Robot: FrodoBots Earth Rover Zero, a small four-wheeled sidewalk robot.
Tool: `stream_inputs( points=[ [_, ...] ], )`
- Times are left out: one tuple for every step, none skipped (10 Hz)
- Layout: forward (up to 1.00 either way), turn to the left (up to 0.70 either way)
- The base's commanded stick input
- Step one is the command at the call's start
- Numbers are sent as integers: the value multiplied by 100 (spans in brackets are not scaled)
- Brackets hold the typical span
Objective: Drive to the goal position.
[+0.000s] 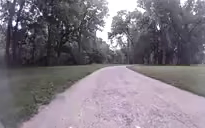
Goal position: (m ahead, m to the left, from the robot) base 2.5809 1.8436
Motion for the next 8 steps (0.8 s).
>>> stream_inputs(
  points=[
    [70, 0],
    [70, 0],
    [70, 0],
    [70, 0],
    [70, 0],
    [70, 0],
    [70, 0],
    [70, 0]
  ],
)
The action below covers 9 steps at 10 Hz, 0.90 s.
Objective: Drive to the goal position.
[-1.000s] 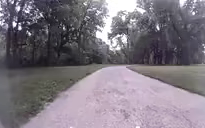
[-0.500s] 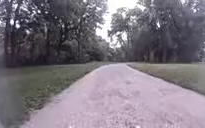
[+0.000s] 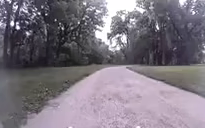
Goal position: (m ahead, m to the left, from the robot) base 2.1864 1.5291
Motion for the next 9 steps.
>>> stream_inputs(
  points=[
    [70, 0],
    [70, 0],
    [70, 0],
    [70, 0],
    [70, 0],
    [70, 0],
    [70, 0],
    [70, 0],
    [70, 0]
  ],
)
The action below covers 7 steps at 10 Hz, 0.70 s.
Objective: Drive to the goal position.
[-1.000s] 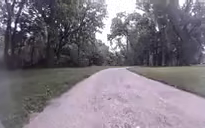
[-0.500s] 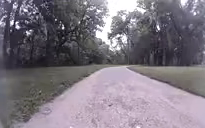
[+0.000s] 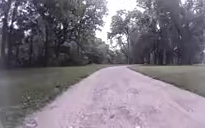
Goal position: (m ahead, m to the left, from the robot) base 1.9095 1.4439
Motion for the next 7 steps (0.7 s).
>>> stream_inputs(
  points=[
    [70, 0],
    [70, 0],
    [70, 0],
    [70, 0],
    [70, 0],
    [70, 0],
    [70, 0]
  ],
)
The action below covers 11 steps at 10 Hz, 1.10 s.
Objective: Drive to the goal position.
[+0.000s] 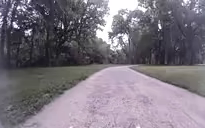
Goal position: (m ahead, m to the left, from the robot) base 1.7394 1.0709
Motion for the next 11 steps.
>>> stream_inputs(
  points=[
    [70, 0],
    [70, 0],
    [70, 0],
    [70, 0],
    [70, 0],
    [70, 0],
    [70, 0],
    [70, 0],
    [70, 0],
    [70, 0],
    [70, 0]
  ],
)
